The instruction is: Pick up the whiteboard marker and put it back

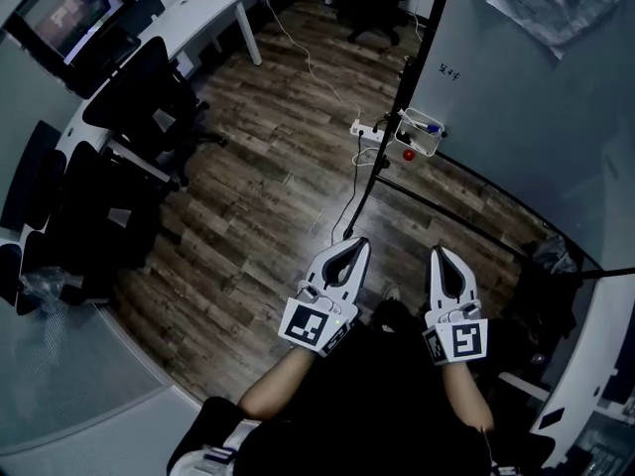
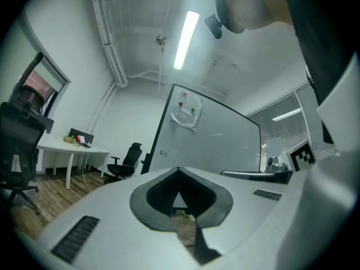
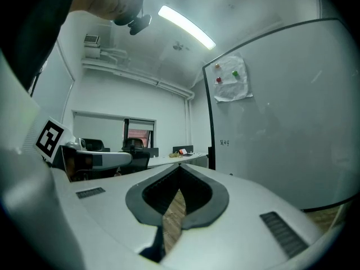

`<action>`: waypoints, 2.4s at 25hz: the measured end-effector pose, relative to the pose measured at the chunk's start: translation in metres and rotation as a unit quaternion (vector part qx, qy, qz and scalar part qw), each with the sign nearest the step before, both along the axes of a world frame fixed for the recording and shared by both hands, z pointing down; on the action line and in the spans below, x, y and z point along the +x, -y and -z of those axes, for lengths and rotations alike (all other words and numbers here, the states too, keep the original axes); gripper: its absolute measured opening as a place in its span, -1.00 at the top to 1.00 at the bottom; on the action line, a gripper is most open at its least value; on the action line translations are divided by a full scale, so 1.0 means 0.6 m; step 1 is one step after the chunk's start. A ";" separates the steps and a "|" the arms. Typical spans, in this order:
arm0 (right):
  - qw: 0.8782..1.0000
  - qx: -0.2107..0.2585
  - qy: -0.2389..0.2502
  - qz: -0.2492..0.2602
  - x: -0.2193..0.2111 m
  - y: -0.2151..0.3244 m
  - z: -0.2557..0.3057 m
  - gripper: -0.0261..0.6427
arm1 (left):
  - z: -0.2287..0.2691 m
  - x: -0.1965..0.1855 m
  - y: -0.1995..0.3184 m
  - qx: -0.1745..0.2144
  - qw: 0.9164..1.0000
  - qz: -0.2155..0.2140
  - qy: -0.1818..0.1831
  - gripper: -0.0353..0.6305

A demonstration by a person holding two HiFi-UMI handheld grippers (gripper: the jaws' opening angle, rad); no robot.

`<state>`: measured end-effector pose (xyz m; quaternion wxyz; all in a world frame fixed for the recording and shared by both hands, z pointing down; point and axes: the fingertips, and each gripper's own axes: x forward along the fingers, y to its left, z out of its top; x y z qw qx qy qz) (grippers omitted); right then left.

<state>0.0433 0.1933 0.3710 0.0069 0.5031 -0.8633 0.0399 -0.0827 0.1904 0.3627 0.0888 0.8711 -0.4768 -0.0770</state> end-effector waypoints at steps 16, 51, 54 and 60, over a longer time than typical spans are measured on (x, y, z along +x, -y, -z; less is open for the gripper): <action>0.999 -0.040 0.009 -0.007 -0.031 0.071 -0.020 0.88 | -0.014 -0.027 0.048 -0.007 1.000 0.008 -0.004 0.87; 0.999 -0.034 0.027 0.016 0.027 0.274 -0.031 0.88 | -0.030 0.071 0.245 -0.022 1.000 -0.009 0.016 0.87; 0.999 -0.026 0.028 0.022 0.033 0.291 -0.030 0.88 | -0.031 0.083 0.262 -0.022 1.000 -0.009 0.017 0.87; 0.999 -0.022 0.026 0.027 0.051 0.320 -0.032 0.88 | -0.030 0.108 0.288 -0.019 0.999 -0.012 0.025 0.87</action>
